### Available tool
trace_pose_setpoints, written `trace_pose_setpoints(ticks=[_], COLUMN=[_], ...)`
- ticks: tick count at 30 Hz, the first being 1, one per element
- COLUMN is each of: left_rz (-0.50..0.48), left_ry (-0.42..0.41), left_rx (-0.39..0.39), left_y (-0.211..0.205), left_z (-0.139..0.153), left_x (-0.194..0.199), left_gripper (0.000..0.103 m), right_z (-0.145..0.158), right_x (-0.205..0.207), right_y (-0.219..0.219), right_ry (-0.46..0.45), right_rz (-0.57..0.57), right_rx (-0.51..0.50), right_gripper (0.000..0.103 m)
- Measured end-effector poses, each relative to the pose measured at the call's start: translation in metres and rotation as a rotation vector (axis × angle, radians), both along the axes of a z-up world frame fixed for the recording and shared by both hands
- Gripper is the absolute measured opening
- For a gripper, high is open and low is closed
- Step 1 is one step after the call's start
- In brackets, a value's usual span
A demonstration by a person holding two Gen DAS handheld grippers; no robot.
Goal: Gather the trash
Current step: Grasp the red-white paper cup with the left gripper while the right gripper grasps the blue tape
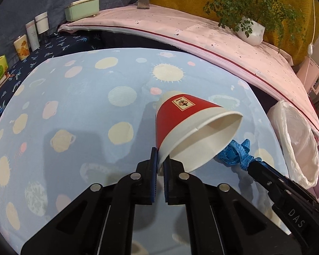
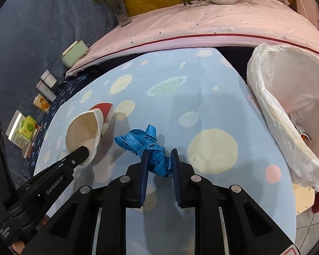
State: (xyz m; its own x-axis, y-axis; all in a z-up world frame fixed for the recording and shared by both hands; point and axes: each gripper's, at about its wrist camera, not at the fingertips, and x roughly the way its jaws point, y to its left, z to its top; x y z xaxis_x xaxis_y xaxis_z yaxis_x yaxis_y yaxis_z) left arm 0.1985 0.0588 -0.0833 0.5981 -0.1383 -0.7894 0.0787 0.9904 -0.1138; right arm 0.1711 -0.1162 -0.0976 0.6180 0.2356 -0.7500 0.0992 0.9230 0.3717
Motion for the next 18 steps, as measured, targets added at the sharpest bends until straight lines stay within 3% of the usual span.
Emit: trace_pose_setpoints(ticks=[7, 18], left_rz=[-0.021, -0.087], left_ry=[-0.032, -0.144], left_rx=[0.002, -0.034], left_y=[-0.007, -0.034], left_z=[0.019, 0.078], left_x=[-0.031, -0.072], left_gripper=[0.002, 0.002], right_z=[0.028, 0.077], right_x=[-0.033, -0.079], right_y=[-0.01, -0.039], right_ry=[-0.067, -0.169], right_rz=[-0.027, -0.085], right_rx=[0.013, 0.012], right_gripper=[0.019, 0.019])
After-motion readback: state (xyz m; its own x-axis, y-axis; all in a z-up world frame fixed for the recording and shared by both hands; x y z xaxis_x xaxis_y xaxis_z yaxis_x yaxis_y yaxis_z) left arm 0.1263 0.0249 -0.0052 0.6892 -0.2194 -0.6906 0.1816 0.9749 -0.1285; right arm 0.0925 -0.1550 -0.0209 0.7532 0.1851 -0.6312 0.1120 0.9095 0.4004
